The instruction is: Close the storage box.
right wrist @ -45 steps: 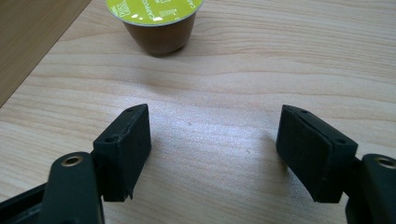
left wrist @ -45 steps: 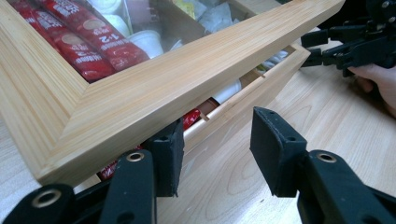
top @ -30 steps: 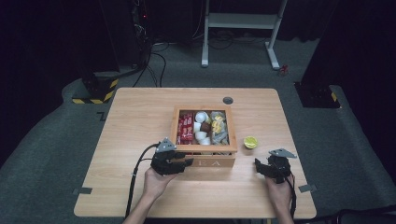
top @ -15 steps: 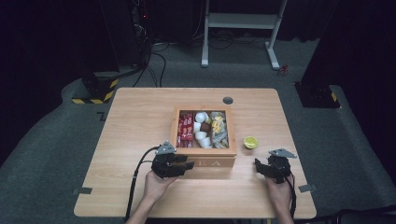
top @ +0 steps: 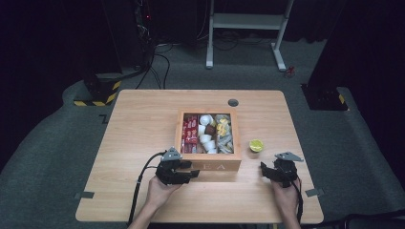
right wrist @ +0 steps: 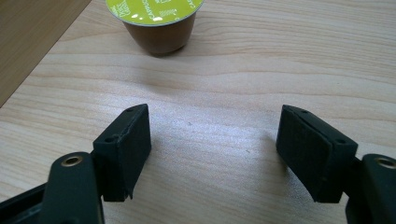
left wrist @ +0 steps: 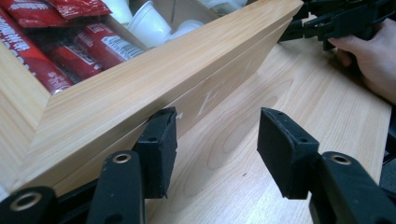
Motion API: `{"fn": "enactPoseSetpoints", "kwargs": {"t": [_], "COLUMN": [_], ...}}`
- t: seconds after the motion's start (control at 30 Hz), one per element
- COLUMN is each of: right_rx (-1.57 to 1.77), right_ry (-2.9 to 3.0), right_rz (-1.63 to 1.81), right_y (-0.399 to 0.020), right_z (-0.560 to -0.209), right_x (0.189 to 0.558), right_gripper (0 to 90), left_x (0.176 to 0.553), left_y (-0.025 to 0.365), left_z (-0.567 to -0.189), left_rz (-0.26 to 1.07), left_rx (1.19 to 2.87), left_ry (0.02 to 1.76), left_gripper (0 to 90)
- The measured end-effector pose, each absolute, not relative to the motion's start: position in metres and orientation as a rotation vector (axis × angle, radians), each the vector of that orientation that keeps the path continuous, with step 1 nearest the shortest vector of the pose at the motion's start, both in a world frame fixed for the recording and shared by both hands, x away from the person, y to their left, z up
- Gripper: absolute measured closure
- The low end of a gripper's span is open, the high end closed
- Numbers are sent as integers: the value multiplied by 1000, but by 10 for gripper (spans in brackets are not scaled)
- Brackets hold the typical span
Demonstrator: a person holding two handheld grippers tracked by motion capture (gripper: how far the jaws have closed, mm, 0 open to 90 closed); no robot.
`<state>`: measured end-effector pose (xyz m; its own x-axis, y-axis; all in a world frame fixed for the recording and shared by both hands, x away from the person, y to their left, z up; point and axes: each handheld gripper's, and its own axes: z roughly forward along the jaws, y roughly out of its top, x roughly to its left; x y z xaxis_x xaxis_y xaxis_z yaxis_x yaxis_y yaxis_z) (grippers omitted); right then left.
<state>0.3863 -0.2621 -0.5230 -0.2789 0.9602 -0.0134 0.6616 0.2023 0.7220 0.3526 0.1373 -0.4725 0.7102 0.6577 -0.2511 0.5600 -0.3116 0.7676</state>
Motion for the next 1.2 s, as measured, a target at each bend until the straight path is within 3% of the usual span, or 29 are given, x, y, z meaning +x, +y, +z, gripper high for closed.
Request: {"fn": "enactPoseSetpoints", "kwargs": {"t": [0.3,1.2], "right_rx": [1503,1499], "right_ry": [2015,2017], "right_rz": [850,849], "right_y": [-262,-262], "right_z": [-523,-523], "right_x": [386,386], "right_gripper": [263,265], "left_x": [344,343], "left_y": [144,197], "left_z": [-469,-440], "left_rz": [207,333], "left_rx": [2028,1879], "left_ry": [925,1004], "left_gripper": [457,452]}}
